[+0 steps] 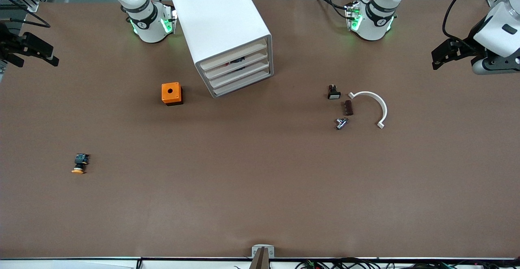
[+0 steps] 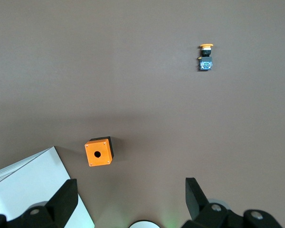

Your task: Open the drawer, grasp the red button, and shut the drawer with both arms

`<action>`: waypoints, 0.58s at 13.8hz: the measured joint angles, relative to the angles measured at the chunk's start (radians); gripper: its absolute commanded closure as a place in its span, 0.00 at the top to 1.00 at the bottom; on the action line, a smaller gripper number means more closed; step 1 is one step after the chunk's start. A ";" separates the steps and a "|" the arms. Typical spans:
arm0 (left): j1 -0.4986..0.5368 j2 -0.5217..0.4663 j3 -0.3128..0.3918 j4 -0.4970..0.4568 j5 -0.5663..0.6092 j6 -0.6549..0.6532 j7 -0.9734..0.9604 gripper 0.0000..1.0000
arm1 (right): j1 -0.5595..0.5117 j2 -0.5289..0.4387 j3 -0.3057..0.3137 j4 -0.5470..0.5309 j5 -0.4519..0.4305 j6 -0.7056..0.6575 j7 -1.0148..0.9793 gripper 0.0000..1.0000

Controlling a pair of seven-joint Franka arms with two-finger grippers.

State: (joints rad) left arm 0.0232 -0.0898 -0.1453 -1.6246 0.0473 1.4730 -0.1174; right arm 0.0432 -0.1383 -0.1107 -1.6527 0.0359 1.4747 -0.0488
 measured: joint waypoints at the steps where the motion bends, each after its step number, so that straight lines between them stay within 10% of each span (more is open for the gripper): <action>1: 0.000 0.000 0.000 0.000 0.000 0.000 0.000 1.00 | 0.000 0.000 0.000 0.000 0.000 0.000 0.000 1.00; 8: 0.005 0.020 0.003 0.017 0.000 0.000 0.000 1.00 | 0.000 0.000 0.000 0.000 0.000 0.000 0.000 1.00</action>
State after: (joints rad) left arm 0.0280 -0.0695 -0.1422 -1.6074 0.0473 1.4730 -0.1174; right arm 0.0433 -0.1383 -0.1103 -1.6532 0.0359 1.4746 -0.0488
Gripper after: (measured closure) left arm 0.000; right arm 0.000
